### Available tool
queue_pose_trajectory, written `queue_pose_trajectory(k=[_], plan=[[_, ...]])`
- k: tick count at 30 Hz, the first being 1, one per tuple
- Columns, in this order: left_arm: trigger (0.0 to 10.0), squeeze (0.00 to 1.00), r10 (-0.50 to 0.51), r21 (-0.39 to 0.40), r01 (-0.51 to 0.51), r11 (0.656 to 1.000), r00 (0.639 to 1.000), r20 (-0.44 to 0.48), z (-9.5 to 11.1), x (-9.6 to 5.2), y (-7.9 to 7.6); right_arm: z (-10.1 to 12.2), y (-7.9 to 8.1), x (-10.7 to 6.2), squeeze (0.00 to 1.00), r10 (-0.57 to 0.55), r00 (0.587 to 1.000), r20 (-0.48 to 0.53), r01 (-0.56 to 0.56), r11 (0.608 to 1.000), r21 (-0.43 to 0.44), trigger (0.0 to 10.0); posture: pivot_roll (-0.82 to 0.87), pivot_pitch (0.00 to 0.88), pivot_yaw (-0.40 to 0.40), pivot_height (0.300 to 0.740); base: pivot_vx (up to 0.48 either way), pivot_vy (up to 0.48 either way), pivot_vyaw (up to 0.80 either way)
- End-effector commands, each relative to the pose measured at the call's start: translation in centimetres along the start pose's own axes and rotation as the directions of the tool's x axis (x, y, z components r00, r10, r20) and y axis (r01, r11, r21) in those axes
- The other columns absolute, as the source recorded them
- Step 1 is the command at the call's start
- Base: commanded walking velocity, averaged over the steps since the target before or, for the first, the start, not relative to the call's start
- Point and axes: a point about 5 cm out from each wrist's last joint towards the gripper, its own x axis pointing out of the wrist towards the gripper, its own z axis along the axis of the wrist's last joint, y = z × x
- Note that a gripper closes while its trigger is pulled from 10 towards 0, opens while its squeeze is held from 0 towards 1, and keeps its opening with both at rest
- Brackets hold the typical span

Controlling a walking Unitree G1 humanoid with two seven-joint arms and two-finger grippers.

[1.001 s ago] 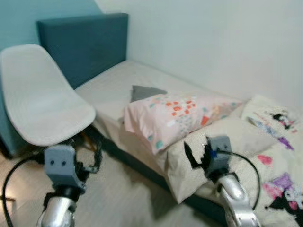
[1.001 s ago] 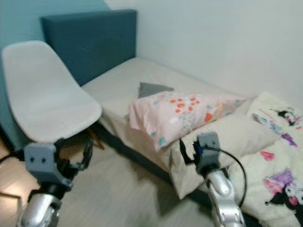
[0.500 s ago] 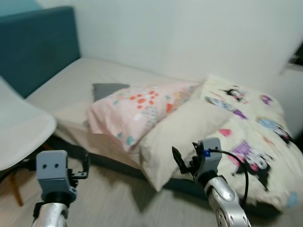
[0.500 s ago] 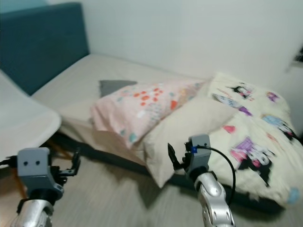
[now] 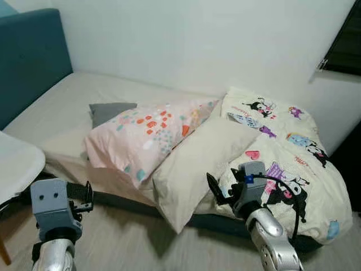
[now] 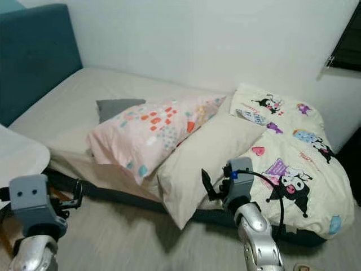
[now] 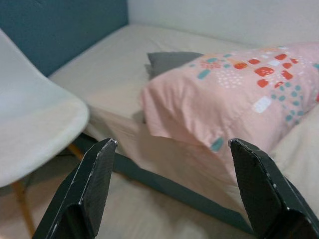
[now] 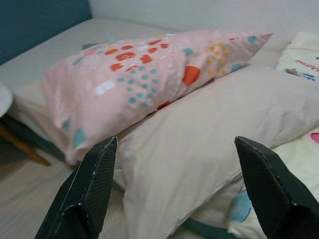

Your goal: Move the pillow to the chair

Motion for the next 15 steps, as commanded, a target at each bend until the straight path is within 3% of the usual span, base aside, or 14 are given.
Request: queue_pose_trajectory(k=[1, 15], plan=[[10.0, 0.00, 0.001, -0.015, -0.001, 1.000, 1.000, -0.021, -0.31, 0.08, -0.30, 0.06, -0.11, 0.19, 0.00, 0.003, 1.000, -0.011, -0.003, 1.000, 0.006, 10.0, 0.01, 0.000, -0.111, 0.740, 0.390, 0.000, 0.00], [10.0, 0.00, -0.016, -0.038, 0.015, 0.999, 1.000, -0.015, -0.08, 0.31, -0.81, 0.16, -0.40, 0.37, 0.00, 0.012, 1.000, -0.029, -0.011, 1.000, 0.005, 10.0, 0.00, 0.000, -0.116, 0.740, 0.387, 0.000, 0.00]])
